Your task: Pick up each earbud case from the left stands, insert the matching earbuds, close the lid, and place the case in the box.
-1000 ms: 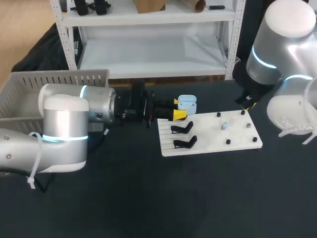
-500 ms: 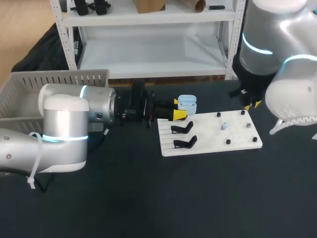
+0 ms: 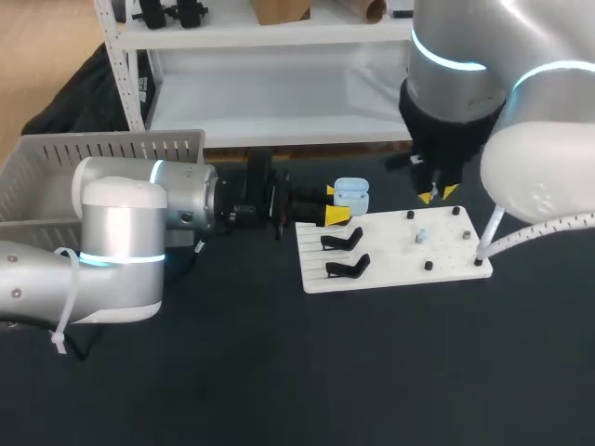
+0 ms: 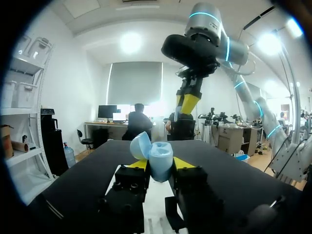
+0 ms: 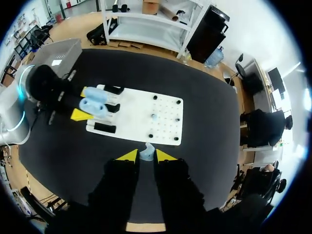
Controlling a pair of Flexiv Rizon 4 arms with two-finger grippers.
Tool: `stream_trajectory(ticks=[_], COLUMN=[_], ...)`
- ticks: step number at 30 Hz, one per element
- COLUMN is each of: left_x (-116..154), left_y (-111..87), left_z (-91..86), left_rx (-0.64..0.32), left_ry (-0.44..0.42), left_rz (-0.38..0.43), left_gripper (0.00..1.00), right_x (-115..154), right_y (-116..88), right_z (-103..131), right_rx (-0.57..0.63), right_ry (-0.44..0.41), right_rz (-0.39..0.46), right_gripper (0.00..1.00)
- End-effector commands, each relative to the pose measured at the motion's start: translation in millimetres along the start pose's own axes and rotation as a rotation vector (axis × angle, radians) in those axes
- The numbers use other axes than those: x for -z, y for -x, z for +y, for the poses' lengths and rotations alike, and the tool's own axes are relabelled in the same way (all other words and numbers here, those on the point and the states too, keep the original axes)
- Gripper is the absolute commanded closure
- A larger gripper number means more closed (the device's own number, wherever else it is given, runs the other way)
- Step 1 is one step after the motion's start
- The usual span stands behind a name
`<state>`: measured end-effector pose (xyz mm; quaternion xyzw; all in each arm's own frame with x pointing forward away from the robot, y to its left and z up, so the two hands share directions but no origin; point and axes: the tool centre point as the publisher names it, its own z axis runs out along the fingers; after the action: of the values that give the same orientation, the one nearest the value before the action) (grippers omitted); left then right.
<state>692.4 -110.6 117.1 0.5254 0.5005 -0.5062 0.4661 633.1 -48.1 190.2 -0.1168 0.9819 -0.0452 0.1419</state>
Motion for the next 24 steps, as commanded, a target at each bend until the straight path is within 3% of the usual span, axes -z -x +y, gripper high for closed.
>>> stream_trajectory(ticks=[1, 16, 18, 19, 21, 24], left_x=[0.0, 0.0, 0.0, 0.0, 0.0, 0.0], left_y=[-0.2, -0.2, -0.2, -0.2, -0.2, -0.2], left_z=[-1.4, -1.4, -1.4, -1.4, -1.4, -1.4], left_rx=[-0.001, -0.001, -0.001, -0.001, -0.001, -0.001], left_ry=[0.005, 0.005, 0.005, 0.005, 0.005, 0.005], left_rz=[-0.001, -0.001, -0.001, -0.001, -0.001, -0.001], left_gripper=[1.00, 1.00, 1.00, 1.00, 1.00, 1.00], right_x=[6.4, 6.4, 9.0, 7.7, 7.2, 7.8], right_y=[-9.0, -9.0, -4.5, -3.2, 0.4, 6.9], right_z=[8.4, 8.4, 16.6, 18.7, 22.7, 24.4], right_rx=[-0.004, -0.004, -0.116, -0.175, -0.338, -0.486], right_ry=[0.003, 0.003, -0.022, -0.093, -0.086, -0.102], right_rz=[-0.034, -0.034, -0.041, -0.015, 0.019, 0.037], right_gripper=[1.00, 1.00, 1.00, 1.00, 1.00, 1.00])
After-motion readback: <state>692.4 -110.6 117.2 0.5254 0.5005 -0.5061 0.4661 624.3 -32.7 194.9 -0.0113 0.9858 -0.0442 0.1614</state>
